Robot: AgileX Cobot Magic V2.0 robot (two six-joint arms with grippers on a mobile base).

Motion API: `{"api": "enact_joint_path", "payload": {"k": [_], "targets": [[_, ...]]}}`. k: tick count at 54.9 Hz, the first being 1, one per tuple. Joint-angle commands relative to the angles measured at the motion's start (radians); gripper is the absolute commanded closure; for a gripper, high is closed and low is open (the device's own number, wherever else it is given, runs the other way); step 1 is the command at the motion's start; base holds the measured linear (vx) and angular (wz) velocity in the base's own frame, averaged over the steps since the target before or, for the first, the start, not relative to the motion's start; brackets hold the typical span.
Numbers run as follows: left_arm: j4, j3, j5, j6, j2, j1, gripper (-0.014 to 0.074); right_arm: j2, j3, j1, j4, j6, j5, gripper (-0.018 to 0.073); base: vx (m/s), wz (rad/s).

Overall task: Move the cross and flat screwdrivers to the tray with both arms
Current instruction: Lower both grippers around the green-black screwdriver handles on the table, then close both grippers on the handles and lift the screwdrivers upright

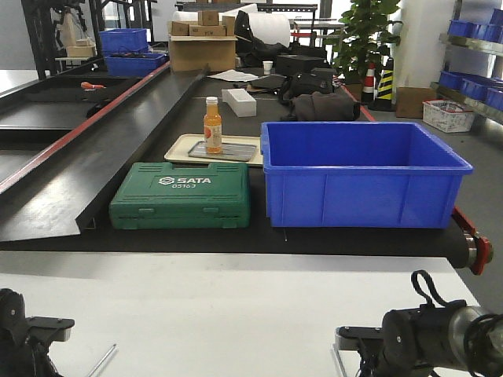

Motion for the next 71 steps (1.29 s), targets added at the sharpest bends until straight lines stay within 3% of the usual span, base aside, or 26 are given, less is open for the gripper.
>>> {"api": "enact_joint_path", "payload": {"k": [1, 3, 11, 23, 37, 56, 71], "targets": [[-0.009, -0.026, -0.017, 0.009, -0.038, -0.025, 0.0202, -0.023, -0.014, -0.001, 0.016, -0.013, -0.028, 0.0567, 0.0, 0.0], [-0.008, -0.026, -0.017, 0.014, -0.038, -0.03, 0.0256, -0.023, -0.014, -0.001, 0.016, -0.013, -0.028, 0.0567, 0.0, 0.0], [-0.008, -0.026, -0.004, 0.034, -0.043, -0.045, 0.0608, -0.023, -0.014, -0.001, 0.016, -0.013, -0.023, 0.0567, 0.0, 0.0], [-0.009, -0.026, 0.026, 0.029, -0.103, -0.048, 0.0602, -0.075, -0.014, -0.001, -0.016, -0.017, -0.027, 0.0567, 0.0, 0.0], [-0.028, -0.023, 0.009, 0.022, -0.383, -0.048, 0.06, -0.304, -0.01, -0.001, -0.076, -0.022, -0.03, 0.0567, 0.0, 0.0], [-0.088, 0.195, -0.207, 0.023, -0.881, -0.048, 0.0599, -0.663, -0.007, -0.001, -0.094, -0.023, -0.07, 0.0567, 0.0, 0.0], [-0.088, 0.408, -0.323, -0.004, -1.228, -0.048, 0.0596, -0.941, 0.237, -0.001, -0.104, -0.024, -0.347, 0.0567, 0.0, 0.0]]}}
